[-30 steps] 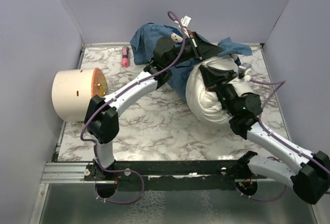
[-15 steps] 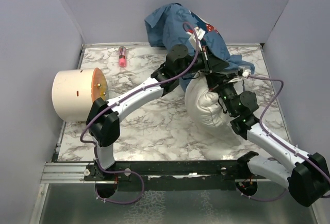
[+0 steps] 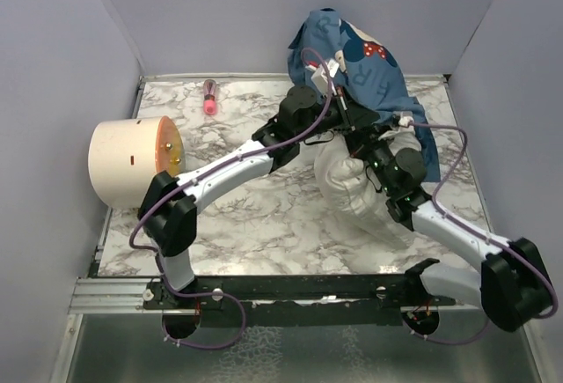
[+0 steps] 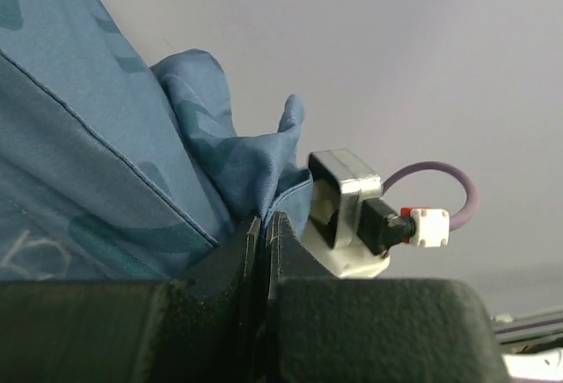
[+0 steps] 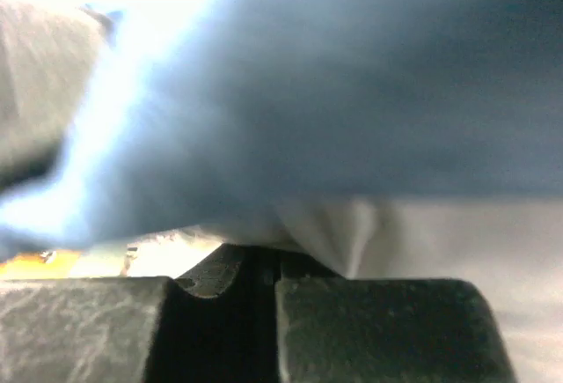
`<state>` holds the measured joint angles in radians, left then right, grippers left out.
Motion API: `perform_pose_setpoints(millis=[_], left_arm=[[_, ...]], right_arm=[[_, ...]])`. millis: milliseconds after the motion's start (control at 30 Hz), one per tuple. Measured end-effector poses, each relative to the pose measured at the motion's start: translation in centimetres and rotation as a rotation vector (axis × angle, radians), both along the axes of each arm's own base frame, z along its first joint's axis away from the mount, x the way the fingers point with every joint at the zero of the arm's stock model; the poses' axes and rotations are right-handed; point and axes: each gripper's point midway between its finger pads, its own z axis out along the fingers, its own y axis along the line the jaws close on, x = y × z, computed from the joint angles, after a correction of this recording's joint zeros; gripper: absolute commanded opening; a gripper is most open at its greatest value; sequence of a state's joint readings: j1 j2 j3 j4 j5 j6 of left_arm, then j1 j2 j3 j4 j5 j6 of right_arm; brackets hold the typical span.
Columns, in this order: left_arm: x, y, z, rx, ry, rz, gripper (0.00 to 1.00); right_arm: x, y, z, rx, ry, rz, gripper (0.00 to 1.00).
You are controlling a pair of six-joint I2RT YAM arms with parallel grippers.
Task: Put the pillow into the pillowcase
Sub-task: Stuff the pillow into the pillowcase.
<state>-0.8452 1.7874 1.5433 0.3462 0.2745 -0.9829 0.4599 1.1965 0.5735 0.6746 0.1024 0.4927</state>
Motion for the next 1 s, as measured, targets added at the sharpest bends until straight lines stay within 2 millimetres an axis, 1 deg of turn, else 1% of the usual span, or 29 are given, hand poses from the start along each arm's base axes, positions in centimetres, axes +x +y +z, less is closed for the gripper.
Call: perform_pose_setpoints(millis=[67,100,133,200,267,300,333,367,400,433,467,533,567,600,667,733,800,867,900,967,1000], left_arm=[[-0.8,1.1,0.3,0.044,-0.038,0.003,0.00],[-1.1,2.2,0.8,0.063,-0.056,0.009,0.00],[-1.3,3.4,1.3,0.076,-0.072,0.018,0.00],[-1.1,7.2,2.9,0.099,-0.109,0.039,0.00],[-0.2,10.3,4.3,0.099,-0.132,0.068,0.00],[0.3,11.2,4.7,0.094,-0.138,0.074,0.00],[0.5,11.8,5.0,0.088,-0.140,0.072,0.00],[0.2,11.8,5.4,0.071,-0.145,0.050,0.00],[-0.5,11.4,5.8,0.054,-0.148,0.017,0.00],[-1.2,10.8,5.9,0.045,-0.148,-0.011,0.00],[-1.9,10.2,5.8,0.041,-0.146,-0.036,0.00],[-2.8,8.9,5.2,0.042,-0.135,-0.076,0.00],[-3.0,8.2,4.6,0.049,-0.125,-0.092,0.00],[-2.9,7.7,3.9,0.056,-0.113,-0.100,0.00],[-2.6,7.1,2.1,0.063,-0.080,-0.112,0.00],[-2.7,6.9,0.7,0.060,-0.051,-0.131,0.00],[-2.7,7.0,0.0,0.039,-0.038,-0.147,0.00],[-2.3,7.8,-0.9,0.012,-0.020,-0.156,0.00],[-1.9,8.4,-1.3,0.001,-0.012,-0.156,0.00],[-0.6,10.1,-2.1,-0.022,0.004,-0.136,0.00],[0.0,10.9,-2.6,-0.029,0.014,-0.128,0.00]], right_arm=[[-1.4,-0.4,0.4,0.004,-0.024,0.023,0.01],[-2.5,-0.4,0.7,-0.006,-0.047,0.052,0.01],[-3.8,-1.1,1.1,0.000,-0.069,0.052,0.01],[-5.5,-1.9,2.5,0.000,-0.112,0.057,0.01],[-6.1,-2.4,4.1,0.003,-0.144,0.048,0.01],[-6.3,-2.8,5.3,0.007,-0.165,0.035,0.01],[-6.3,-2.9,6.2,0.008,-0.179,0.027,0.01],[-6.1,-3.1,6.9,0.008,-0.186,0.015,0.01],[-5.6,-3.1,7.2,0.001,-0.181,0.002,0.01],[-5.0,-3.1,6.9,-0.009,-0.166,-0.008,0.01],[-4.1,-2.9,6.3,-0.021,-0.141,-0.014,0.01],[-1.9,-2.0,4.4,-0.052,-0.073,-0.012,0.01],[-0.4,-1.1,3.0,-0.070,-0.027,0.005,0.01],[0.4,-0.5,2.2,-0.078,-0.001,0.020,0.01],[2.2,1.5,-0.2,-0.080,0.064,0.076,0.01],[3.0,2.9,-1.3,-0.072,0.083,0.119,0.01],[3.2,4.1,-1.8,-0.053,0.079,0.169,0.05],[3.0,5.1,-1.9,-0.037,0.052,0.228,0.21],[2.6,5.6,-1.9,-0.034,0.033,0.264,0.28],[1.6,6.0,-1.9,-0.042,0.009,0.312,0.45],[0.6,5.9,-1.7,-0.054,0.000,0.334,0.52]])
